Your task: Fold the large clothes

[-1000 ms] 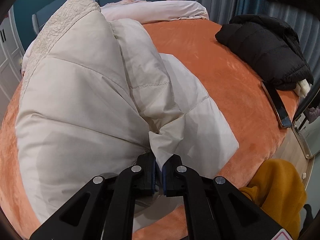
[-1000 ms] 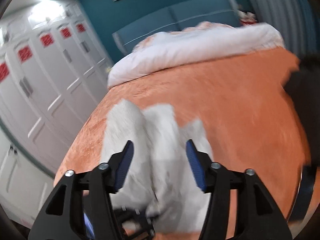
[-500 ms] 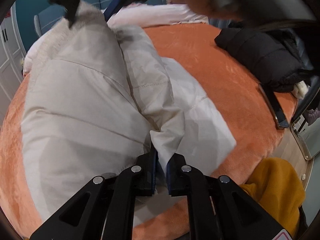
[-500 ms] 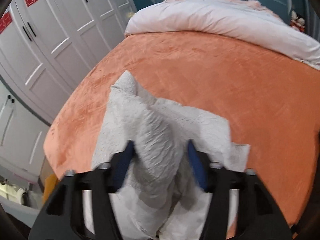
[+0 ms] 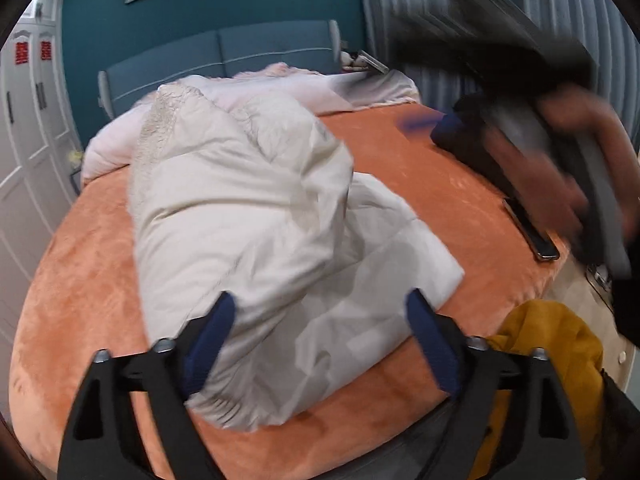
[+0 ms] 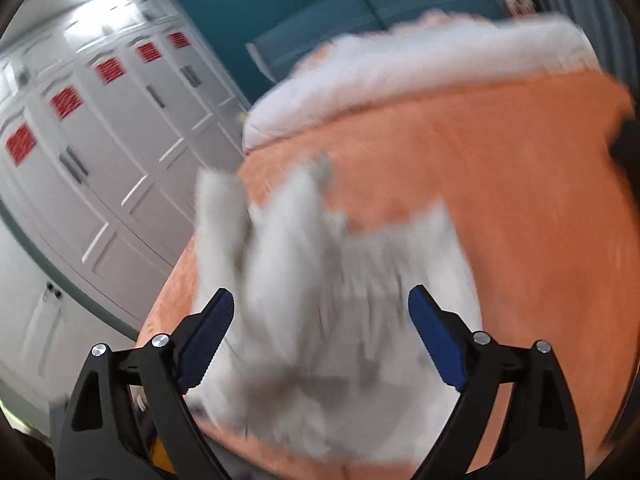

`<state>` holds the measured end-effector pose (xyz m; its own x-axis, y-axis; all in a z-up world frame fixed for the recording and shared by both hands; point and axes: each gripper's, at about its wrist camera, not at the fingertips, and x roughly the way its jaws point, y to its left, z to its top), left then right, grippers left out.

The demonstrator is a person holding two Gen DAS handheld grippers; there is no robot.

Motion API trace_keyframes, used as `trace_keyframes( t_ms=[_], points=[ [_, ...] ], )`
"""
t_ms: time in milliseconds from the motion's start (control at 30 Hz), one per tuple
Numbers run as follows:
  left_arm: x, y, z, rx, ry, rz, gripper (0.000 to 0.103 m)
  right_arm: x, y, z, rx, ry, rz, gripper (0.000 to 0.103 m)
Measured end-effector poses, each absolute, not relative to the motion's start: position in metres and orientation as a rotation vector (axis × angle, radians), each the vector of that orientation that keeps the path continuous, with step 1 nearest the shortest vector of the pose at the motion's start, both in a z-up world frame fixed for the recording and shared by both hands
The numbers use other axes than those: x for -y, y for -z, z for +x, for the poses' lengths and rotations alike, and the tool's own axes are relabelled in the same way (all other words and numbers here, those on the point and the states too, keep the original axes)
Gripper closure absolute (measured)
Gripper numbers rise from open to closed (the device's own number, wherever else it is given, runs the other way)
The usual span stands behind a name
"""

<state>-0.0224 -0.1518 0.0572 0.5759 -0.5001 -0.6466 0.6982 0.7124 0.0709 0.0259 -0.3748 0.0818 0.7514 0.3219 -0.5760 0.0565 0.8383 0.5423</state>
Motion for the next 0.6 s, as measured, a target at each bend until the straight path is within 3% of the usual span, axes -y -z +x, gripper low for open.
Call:
trace_keyframes(
  t_ms=[167,267,300,333,400,500,600],
  points=[
    [0.155,-0.057,-0.001,-0.651,0.581,0.287,0.015,0.361,-0.041,-0.011,-0.742,-0.133,0.685,0.019],
    [0.152,-0.063,0.027,-0.619,0.460,0.210,0.016,0.356,-0.035,-0.008,-0.756,-0.115,0.727,0.034],
    [0.144,-0.065,0.036,-0.610,0.423,0.175,0.039,0.354,-0.037,-0.006,-0.761,-0.110,0.716,0.040],
    [0.132,-0.069,0.046,-0.610,0.376,0.135,0.056,0.351,-0.041,-0.003,-0.766,-0.092,0.678,0.042],
    [0.091,-0.078,0.069,-0.639,0.348,-0.001,0.077,0.354,-0.044,-0.006,-0.766,-0.045,0.606,0.042],
    [0.023,-0.076,0.086,-0.675,0.216,-0.098,0.081,0.369,-0.037,-0.001,-0.786,0.078,0.522,0.034],
    [-0.050,-0.043,0.099,-0.823,0.085,-0.204,0.081,0.389,-0.015,-0.005,-0.837,0.172,0.508,0.033]
  ],
)
